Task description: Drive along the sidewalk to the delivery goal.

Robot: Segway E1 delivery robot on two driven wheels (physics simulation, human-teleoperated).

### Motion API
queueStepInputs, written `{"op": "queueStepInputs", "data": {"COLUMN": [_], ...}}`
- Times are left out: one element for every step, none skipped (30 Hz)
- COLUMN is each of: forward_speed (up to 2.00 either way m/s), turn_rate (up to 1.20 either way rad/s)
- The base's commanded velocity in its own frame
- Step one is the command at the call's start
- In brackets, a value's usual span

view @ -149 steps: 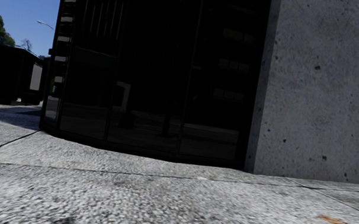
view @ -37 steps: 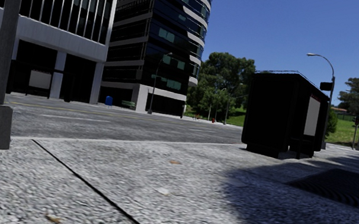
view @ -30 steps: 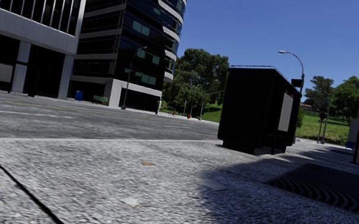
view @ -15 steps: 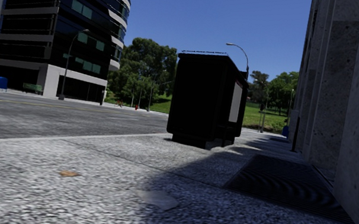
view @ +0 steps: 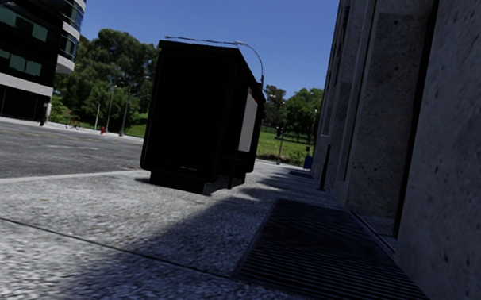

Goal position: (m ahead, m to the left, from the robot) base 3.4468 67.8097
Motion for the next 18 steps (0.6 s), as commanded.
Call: {"op": "queueStepInputs", "data": {"forward_speed": [1.85, 1.87, 1.90, 1.91, 1.92, 1.94, 1.94, 2.00, 2.00, 2.00, 2.00, 2.00, 2.00, 2.00, 2.00, 2.00, 2.00, 2.00], "turn_rate": [-0.28, -0.21, -0.19, -0.18, -0.13, -0.09, -0.09, -0.05, 0.00, 0.00, 0.00, 0.00, 0.00, 0.00, 0.00, 0.00, 0.00, -0.07]}}
